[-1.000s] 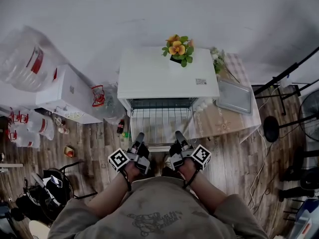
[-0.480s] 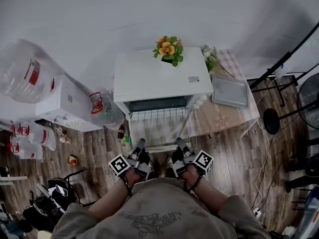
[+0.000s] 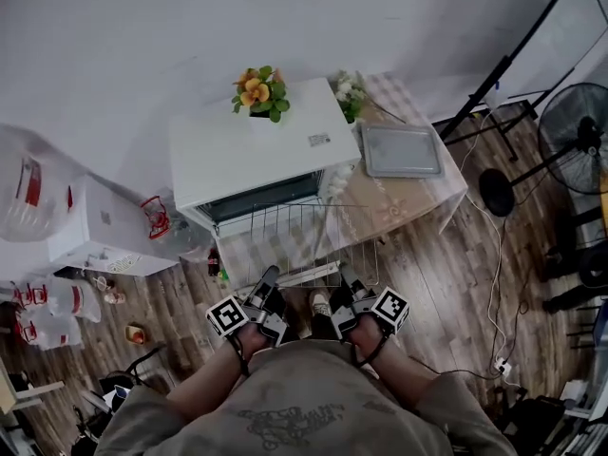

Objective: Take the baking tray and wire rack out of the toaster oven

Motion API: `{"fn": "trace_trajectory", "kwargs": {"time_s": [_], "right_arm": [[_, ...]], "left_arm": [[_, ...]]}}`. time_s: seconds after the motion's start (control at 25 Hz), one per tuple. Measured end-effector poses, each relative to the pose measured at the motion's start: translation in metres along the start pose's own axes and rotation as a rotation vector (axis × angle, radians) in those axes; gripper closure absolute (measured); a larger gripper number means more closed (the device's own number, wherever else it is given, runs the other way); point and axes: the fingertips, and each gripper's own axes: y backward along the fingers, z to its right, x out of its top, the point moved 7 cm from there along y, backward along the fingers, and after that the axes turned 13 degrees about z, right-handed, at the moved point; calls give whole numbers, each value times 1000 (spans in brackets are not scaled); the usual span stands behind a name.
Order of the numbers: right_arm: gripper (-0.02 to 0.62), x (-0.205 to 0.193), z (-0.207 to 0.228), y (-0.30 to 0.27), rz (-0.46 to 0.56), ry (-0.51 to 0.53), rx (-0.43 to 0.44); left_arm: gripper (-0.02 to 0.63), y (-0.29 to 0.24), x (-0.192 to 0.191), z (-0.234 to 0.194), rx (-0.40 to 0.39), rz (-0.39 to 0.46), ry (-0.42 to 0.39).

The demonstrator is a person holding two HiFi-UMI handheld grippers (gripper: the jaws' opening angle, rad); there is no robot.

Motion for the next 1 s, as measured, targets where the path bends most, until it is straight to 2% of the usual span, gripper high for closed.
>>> {"fn": "trace_trajectory", "kwargs": {"time_s": [0.08,0.24,0.52,0.6,0.64,0.84,1.0], "right_arm": [[566,10,1,8,38,-2,2],[566,31,5,28,120,-4,3],[565,68,14,62,246,-19,0],[565,77,16,71,280,-24,-5],[565,82,18,75,295,-23,-9],[565,102,29,89,354,-30,-27],[566,119,33,92,393,-35,-46]], "left_arm": [[598,-8,-8,-1,-2,-48,-19],[598,-25,-31,4,-14,-127,20],[598,-53,-77,15,-49,-278,-12],[598,-60,-91,20,-61,-304,19],[598,-63,-97,20,-59,-317,21],[598,-77,-115,4,-2,-386,-72],[600,-94,-132,-1,27,-411,-90]]}}
